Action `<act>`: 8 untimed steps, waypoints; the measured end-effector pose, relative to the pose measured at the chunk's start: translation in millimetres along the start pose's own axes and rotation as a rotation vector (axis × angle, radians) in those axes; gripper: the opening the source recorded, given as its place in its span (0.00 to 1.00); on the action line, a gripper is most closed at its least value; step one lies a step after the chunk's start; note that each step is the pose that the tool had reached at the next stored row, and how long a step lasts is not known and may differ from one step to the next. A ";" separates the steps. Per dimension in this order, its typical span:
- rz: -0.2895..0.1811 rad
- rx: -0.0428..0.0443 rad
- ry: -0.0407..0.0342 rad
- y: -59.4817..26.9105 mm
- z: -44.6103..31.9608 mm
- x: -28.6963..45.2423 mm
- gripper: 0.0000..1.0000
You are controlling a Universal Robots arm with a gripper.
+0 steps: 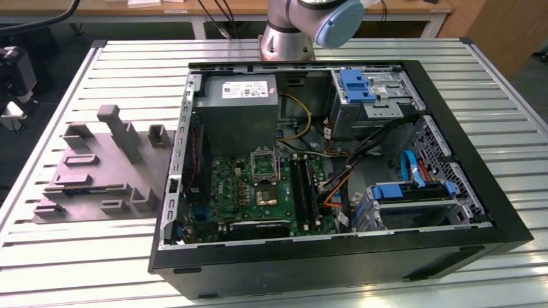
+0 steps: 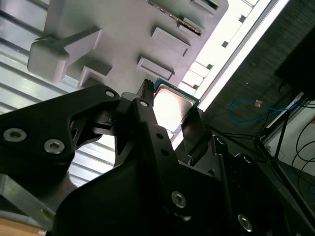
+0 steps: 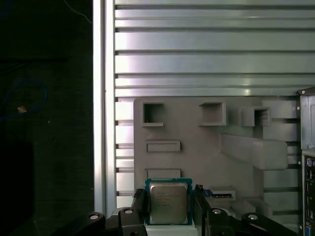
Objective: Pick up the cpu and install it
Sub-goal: 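Pick up the cpu and move it towards the insertion slot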
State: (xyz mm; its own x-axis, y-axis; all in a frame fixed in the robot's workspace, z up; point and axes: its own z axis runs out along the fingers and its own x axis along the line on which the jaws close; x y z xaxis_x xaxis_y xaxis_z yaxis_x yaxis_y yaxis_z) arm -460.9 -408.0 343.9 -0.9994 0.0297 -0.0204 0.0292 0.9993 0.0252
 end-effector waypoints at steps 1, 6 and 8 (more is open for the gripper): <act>0.000 -0.0002 0.0000 0.1 -3.3 -0.1 0.47; 0.000 0.0000 0.0000 0.5 -21.5 -0.4 0.47; 0.000 0.0000 -0.0001 0.7 -28.3 -0.6 0.47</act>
State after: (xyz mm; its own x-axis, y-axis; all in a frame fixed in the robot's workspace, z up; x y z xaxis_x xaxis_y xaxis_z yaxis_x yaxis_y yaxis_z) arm -460.9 -408.0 372.2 -0.9993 0.0298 -0.0204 0.0293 0.9993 0.0252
